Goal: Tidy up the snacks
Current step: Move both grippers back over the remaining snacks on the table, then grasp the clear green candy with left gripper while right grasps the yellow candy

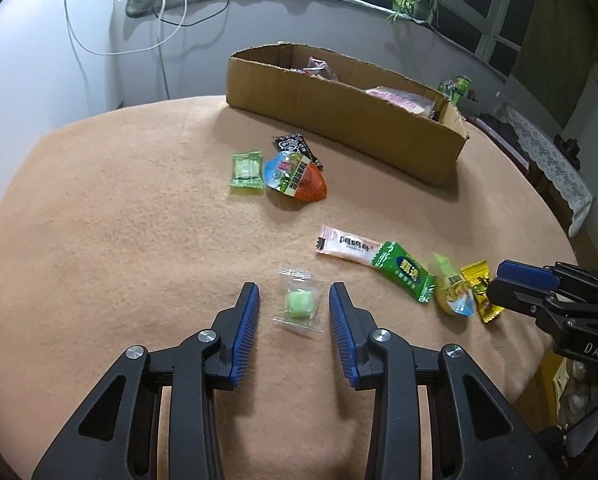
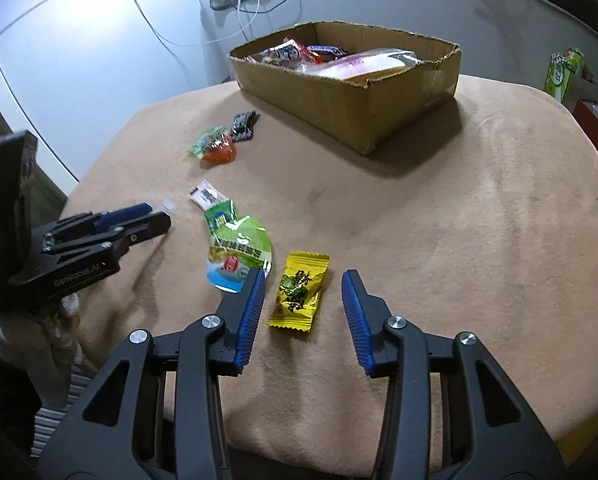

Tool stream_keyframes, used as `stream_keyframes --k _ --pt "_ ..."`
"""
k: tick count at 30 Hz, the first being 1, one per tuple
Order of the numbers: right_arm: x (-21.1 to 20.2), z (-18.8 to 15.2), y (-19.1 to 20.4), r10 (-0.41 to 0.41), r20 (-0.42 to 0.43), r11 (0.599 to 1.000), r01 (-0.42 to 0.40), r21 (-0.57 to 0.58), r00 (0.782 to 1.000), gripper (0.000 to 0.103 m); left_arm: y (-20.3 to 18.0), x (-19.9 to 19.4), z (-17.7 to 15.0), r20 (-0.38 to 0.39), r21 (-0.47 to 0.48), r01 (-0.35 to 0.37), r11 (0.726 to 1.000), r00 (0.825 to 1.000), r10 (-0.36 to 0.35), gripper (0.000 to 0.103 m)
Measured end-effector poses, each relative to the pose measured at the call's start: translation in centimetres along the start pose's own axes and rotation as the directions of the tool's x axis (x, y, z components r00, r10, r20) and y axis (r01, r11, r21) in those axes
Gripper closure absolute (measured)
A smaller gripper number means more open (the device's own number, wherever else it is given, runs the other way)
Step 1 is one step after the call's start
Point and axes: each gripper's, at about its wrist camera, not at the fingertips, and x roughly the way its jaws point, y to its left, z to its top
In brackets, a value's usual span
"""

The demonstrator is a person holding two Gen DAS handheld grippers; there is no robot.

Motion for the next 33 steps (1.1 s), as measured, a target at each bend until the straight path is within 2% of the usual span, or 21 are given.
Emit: stream_keyframes --k 6,11,15,33 --pt "0.9 -0.1 0.9 -0.037 -0.009 0.998 0.036 -0.047 0.999 0.061 -0.4 0.0 -0.3 0.016 0.019 -0.023 1.0 1.0 0.023 0.073" --pt "1.4 0.1 1.2 -0.088 -0.015 0.991 0.086 -0.103 0.996 0.074 -0.2 0.0 -0.2 0.021 0.017 -0.028 0.999 0.999 0.027 0.079" --pt "1.4 0.0 1.2 -0.091 -0.013 0.989 0.088 -0.121 0.996 0.079 -0.2 0.0 -0.4 0.029 0.019 -0.033 0.999 0.999 0.032 0.081" --pt "-0.5 1.2 0.4 -0.031 0.049 0.997 0.034 -0.071 0.998 0.079 0.7 -1.0 0.0 0.051 -0.047 0.009 0.999 0.999 -0.006 0.081"
